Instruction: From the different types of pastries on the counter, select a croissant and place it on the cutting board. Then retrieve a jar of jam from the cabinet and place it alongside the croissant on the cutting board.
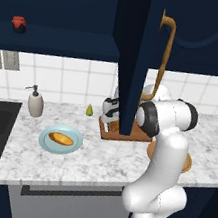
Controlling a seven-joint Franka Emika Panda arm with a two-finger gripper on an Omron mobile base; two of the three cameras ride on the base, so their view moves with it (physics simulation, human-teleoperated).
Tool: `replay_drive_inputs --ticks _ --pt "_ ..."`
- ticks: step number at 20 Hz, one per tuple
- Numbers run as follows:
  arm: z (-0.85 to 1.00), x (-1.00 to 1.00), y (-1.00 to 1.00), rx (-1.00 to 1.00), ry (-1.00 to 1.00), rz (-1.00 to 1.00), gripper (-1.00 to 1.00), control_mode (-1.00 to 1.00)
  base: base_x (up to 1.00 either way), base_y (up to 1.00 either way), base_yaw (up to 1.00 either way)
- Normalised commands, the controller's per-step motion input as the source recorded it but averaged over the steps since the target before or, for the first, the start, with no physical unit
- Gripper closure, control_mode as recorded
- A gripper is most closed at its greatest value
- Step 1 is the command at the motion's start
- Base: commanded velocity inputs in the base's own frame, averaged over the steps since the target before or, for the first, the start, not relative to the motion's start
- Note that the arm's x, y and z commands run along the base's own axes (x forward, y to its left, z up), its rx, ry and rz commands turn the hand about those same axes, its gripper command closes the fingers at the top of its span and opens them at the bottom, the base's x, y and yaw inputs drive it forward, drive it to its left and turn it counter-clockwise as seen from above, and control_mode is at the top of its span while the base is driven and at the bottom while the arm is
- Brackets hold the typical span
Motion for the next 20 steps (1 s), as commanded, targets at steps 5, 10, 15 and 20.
replay_drive_inputs --ticks 5,10,15,20 --pt "0.58 -0.17 0.00 0.00 -0.16 0.01 -1.00 -1.00 0.00 0.00 0.00" --pt "0.20 -0.18 0.00 0.00 -0.08 0.00 -1.00 -1.00 0.00 0.00 0.00" --pt "0.08 -0.14 -0.18 0.01 -0.11 0.02 -1.00 -1.00 0.00 0.00 0.00" --pt "0.72 -1.00 -0.02 0.01 -0.30 0.14 -1.00 -1.00 0.00 0.00 0.00"
